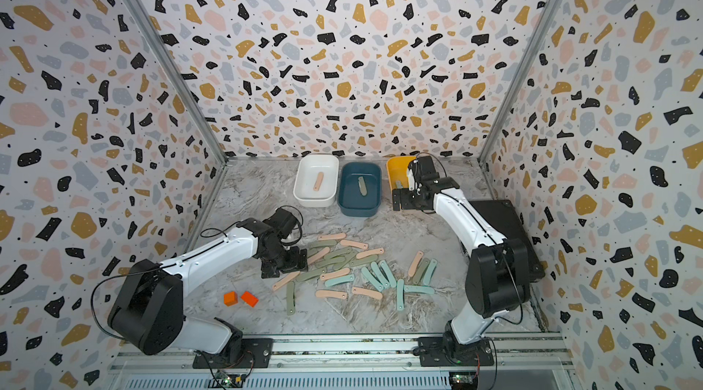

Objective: Place the fruit knives into the storage box by color
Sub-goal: Place the fruit knife in the storage box, then pick up the fruit knife from the center of the board.

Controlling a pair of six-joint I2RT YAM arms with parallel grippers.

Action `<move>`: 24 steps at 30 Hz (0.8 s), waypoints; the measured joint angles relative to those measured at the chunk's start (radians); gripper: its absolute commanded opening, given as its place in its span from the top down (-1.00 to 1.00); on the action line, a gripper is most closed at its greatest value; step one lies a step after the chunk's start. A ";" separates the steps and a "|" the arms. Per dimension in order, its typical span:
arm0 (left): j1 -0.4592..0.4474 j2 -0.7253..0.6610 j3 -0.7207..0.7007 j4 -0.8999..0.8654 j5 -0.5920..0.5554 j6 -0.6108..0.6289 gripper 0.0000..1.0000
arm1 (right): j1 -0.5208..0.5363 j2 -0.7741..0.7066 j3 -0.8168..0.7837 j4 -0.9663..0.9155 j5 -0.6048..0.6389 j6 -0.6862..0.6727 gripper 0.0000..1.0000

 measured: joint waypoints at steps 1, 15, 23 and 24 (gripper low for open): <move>-0.006 0.000 -0.003 -0.002 -0.004 -0.003 -0.77 | 0.007 -0.020 -0.038 -0.004 -0.001 0.006 -0.99; -0.047 -0.012 -0.035 -0.032 -0.035 -0.038 -0.36 | 0.042 -0.243 -0.309 -0.064 -0.025 0.075 -0.99; -0.057 -0.012 -0.047 -0.045 -0.047 -0.049 -0.30 | 0.042 -0.322 -0.309 -0.064 0.008 0.082 -0.99; -0.058 -0.012 -0.052 -0.046 -0.048 -0.050 -0.30 | 0.042 -0.336 -0.310 -0.059 0.014 0.084 -0.99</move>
